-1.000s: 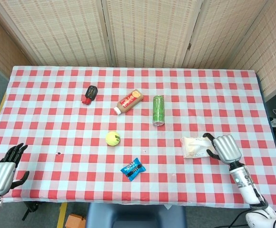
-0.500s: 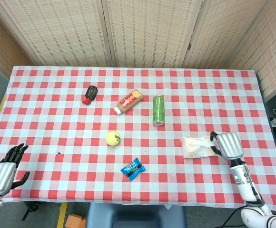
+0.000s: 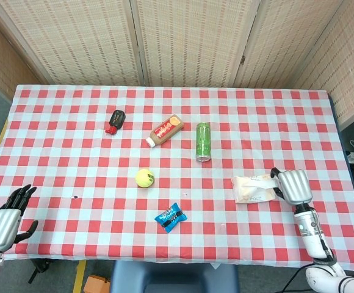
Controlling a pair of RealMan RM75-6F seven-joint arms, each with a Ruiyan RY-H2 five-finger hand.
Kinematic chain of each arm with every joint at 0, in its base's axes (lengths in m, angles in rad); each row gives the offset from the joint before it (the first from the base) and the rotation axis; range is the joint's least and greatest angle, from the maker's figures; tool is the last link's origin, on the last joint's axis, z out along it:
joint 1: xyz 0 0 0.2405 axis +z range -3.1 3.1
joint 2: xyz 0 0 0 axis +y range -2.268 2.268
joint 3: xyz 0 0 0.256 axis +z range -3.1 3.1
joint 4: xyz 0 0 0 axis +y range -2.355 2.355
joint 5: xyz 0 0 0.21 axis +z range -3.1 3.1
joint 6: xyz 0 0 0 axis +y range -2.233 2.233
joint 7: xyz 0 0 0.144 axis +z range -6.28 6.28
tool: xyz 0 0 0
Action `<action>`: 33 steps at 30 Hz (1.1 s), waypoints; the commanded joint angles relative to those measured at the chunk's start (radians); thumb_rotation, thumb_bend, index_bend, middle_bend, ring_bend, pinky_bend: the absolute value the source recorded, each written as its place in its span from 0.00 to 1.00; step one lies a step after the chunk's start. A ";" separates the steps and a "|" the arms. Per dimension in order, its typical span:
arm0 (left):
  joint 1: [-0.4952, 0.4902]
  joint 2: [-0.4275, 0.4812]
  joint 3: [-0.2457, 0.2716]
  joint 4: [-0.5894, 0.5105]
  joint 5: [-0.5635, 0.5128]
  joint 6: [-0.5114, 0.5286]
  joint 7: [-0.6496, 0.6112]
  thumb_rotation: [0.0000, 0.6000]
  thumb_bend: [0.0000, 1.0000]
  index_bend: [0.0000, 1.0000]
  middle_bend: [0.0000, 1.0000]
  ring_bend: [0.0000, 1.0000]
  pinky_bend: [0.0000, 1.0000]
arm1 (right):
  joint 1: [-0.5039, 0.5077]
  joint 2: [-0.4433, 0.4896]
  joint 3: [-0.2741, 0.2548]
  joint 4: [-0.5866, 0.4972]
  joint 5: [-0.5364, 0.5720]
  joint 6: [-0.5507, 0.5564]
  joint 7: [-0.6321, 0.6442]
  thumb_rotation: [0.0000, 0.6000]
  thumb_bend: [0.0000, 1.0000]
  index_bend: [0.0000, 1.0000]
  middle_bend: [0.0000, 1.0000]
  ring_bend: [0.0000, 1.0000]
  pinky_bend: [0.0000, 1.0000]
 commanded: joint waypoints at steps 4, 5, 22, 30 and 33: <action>0.000 0.000 0.000 0.000 0.000 0.000 0.000 1.00 0.39 0.06 0.00 0.04 0.36 | 0.000 -0.006 -0.001 0.006 -0.006 0.009 0.010 1.00 0.39 0.62 0.88 0.77 0.79; 0.000 0.000 0.000 0.000 0.000 0.000 0.000 1.00 0.39 0.06 0.00 0.04 0.36 | 0.000 -0.008 -0.002 0.009 -0.009 0.012 0.014 1.00 0.40 0.64 0.88 0.77 0.79; -0.002 0.003 0.002 0.000 0.003 -0.006 -0.013 1.00 0.39 0.06 0.00 0.04 0.36 | -0.004 0.248 0.099 -0.366 -0.048 0.181 -0.010 1.00 0.44 0.72 0.88 0.78 0.79; -0.003 0.007 0.004 0.001 0.009 -0.006 -0.032 1.00 0.39 0.06 0.00 0.04 0.36 | 0.065 0.430 0.312 -0.589 0.258 0.094 -0.238 1.00 0.44 0.72 0.88 0.78 0.79; -0.004 0.008 0.005 0.002 0.010 -0.007 -0.036 1.00 0.39 0.06 0.00 0.04 0.36 | 0.113 0.435 0.382 -0.543 0.385 0.061 -0.290 1.00 0.44 0.72 0.88 0.78 0.79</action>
